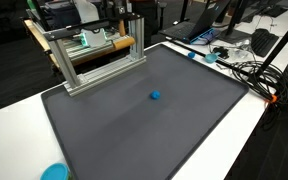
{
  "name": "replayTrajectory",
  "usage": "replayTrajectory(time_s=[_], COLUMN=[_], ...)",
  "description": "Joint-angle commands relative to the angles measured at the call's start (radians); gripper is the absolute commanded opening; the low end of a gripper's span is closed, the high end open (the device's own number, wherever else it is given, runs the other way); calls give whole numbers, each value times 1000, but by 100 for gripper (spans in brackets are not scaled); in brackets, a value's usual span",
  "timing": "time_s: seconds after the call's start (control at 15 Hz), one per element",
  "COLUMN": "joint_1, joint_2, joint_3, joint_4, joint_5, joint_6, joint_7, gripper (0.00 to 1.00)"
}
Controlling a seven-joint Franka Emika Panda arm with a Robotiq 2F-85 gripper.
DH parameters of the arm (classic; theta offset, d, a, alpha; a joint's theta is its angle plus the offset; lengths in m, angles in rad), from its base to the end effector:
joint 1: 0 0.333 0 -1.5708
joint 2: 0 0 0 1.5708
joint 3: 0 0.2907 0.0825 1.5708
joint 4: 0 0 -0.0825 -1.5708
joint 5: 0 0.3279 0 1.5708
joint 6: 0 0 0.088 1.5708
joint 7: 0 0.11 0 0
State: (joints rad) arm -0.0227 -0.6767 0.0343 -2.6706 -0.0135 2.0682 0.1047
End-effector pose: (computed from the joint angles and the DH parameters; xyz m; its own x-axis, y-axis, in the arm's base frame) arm 0.3111 0.0030 0.4486 0.9927 -0.0924 0.0769 -0.0947 -0.9952 0.0259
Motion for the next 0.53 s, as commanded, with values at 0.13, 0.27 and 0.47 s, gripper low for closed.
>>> replayTrajectory(time_s=[0.13, 0.27, 0.47], joint_1=[6, 5, 7], joint_2=[-12, -13, -12], joint_3=[21, 24, 28], joint_4=[-38, -41, -46], joint_5=[14, 11, 6], joint_6=[44, 49, 53], joint_7=[46, 52, 51], gripper=[28, 31, 39])
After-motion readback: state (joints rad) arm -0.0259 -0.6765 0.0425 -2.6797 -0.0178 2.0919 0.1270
